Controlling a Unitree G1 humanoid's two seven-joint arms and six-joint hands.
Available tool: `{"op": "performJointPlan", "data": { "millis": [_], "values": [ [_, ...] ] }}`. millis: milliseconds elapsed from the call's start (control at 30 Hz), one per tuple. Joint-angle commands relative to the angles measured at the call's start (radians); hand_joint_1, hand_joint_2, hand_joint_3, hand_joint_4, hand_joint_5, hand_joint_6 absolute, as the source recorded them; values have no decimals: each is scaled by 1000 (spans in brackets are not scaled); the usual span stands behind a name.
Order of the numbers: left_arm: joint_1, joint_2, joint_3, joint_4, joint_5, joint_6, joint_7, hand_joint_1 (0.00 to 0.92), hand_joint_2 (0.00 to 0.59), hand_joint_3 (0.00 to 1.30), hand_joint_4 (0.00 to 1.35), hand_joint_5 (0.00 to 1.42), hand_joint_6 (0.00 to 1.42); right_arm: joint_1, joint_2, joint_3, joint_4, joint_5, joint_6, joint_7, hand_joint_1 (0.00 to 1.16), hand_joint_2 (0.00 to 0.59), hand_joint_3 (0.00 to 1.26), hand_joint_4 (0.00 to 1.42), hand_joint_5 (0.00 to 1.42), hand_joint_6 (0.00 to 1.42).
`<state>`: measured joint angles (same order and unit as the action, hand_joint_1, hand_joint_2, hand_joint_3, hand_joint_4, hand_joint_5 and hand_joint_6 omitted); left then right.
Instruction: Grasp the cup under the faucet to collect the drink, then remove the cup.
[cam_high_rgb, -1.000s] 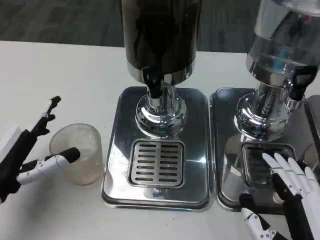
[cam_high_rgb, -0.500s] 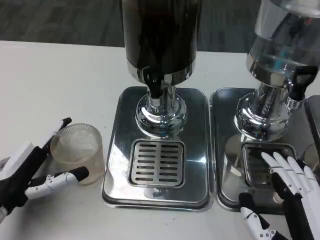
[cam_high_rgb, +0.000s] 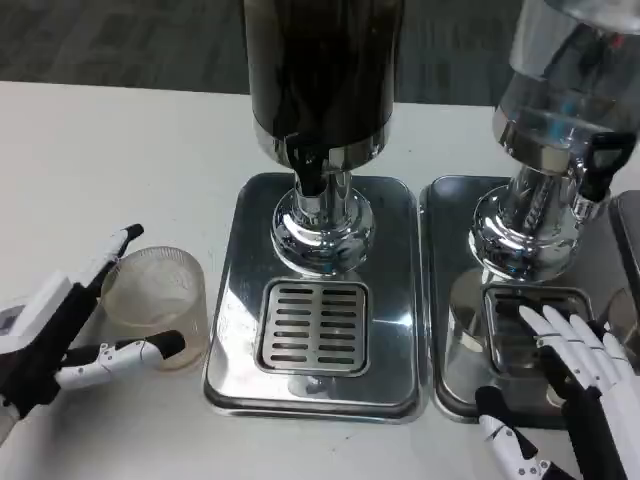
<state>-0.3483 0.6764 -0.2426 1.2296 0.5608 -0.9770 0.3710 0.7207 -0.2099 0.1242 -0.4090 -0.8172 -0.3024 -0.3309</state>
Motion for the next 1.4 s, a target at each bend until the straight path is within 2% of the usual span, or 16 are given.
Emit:
{"op": "performJointPlan", "data": {
  "millis": [33,433,633,833,933,1033,1133,1233,1400],
  "values": [
    [-9,0,-7,5,3,-4,26,82,3,0,0,136,266,10,-12,-13,-17,14,0,9,281,396,178,109,85,32],
    [-21,-60,-11,23,-24,2,-4,99,25,0,0,179,224,25,-7,-22,-24,24,6,9,281,396,178,116,95,32],
    [-18,-91,-13,30,-55,0,-39,160,45,0,14,259,275,26,-7,-28,-34,28,6,20,281,396,178,118,96,32],
    [-6,-107,-22,28,-74,0,-54,186,59,55,76,321,324,26,-12,-38,-37,36,0,32,281,396,178,118,96,32],
    [-3,-107,-25,26,-73,3,-45,212,68,113,121,367,387,23,-13,-41,-39,39,-5,35,281,396,178,118,96,32],
    [0,-102,-24,24,-71,7,-27,241,81,177,194,425,535,18,-15,-42,-37,50,-6,45,283,394,178,119,97,44],
    [3,-98,-22,24,-72,8,-16,269,84,249,257,486,598,17,-14,-41,-40,49,-5,49,287,392,178,119,97,46],
    [12,-98,-18,24,-76,3,-3,278,93,338,359,587,647,15,-13,-43,-39,52,-3,53,291,390,178,119,97,47],
    [18,-103,-14,21,-80,1,15,349,125,527,557,797,897,11,-14,-47,-43,56,-7,56,297,389,178,119,109,59]
  ]
}}
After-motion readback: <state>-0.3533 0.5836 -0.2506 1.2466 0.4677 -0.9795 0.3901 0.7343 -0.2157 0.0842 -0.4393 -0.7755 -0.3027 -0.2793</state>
